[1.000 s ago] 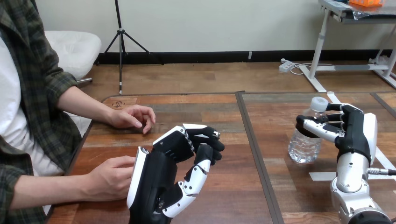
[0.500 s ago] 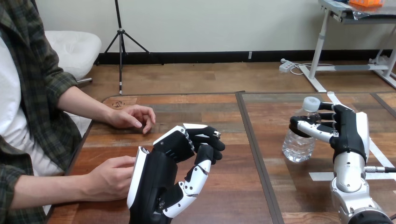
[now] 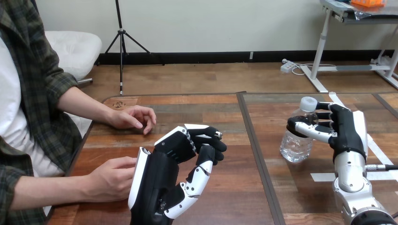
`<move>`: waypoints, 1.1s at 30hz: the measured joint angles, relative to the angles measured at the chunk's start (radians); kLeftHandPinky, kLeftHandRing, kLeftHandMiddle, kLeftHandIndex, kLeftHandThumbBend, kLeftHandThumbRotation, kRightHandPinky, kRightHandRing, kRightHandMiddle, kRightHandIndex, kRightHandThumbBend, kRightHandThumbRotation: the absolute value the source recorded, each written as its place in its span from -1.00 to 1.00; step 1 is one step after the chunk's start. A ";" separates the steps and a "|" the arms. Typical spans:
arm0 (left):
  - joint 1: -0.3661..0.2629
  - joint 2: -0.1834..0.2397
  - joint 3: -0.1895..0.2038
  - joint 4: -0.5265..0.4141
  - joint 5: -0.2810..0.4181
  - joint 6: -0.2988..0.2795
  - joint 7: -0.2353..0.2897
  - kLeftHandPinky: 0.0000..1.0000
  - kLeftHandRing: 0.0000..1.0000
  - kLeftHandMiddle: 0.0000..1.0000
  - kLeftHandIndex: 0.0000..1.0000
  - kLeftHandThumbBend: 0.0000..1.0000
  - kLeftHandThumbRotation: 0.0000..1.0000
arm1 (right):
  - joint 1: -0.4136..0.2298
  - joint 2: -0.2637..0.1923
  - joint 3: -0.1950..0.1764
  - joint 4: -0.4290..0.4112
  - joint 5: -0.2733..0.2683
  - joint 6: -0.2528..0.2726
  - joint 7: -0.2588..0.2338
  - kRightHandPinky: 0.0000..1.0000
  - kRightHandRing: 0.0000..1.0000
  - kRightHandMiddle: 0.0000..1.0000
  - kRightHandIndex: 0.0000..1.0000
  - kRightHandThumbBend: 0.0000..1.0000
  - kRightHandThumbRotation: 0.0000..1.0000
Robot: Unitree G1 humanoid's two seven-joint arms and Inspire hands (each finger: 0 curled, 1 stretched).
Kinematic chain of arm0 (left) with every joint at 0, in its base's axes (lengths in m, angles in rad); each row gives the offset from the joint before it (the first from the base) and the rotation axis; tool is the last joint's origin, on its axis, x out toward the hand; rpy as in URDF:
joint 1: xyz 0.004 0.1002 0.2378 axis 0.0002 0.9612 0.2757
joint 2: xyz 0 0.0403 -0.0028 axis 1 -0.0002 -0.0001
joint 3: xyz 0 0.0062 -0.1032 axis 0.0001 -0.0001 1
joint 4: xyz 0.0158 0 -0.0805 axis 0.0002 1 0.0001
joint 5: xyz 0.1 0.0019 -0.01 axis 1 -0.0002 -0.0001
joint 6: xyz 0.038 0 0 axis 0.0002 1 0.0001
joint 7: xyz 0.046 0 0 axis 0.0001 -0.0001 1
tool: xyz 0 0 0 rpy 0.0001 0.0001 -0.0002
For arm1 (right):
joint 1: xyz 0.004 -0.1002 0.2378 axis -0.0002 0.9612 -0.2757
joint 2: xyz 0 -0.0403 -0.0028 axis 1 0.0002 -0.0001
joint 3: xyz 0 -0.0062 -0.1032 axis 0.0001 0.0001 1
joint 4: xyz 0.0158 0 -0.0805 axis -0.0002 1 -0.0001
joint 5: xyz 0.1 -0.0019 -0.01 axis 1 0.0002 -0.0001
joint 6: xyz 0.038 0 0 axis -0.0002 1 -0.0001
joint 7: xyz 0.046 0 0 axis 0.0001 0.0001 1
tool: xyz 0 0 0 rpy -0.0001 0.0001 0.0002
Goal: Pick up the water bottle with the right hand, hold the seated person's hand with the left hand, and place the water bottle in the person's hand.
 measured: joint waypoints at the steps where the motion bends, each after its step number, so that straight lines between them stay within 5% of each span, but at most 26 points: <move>1: 0.000 0.000 0.000 0.000 0.000 0.000 0.001 -0.22 -0.05 0.06 0.14 -0.54 -0.52 | 0.000 -0.001 0.001 0.000 -0.002 0.002 0.003 0.52 0.64 0.71 0.70 0.49 -1.00; 33: 0.000 0.000 -0.001 0.000 0.006 -0.003 0.012 -0.22 -0.05 0.07 0.15 -0.56 -0.52 | 0.000 -0.001 0.021 0.046 -0.017 0.045 0.087 0.66 0.79 0.83 0.79 0.53 -0.99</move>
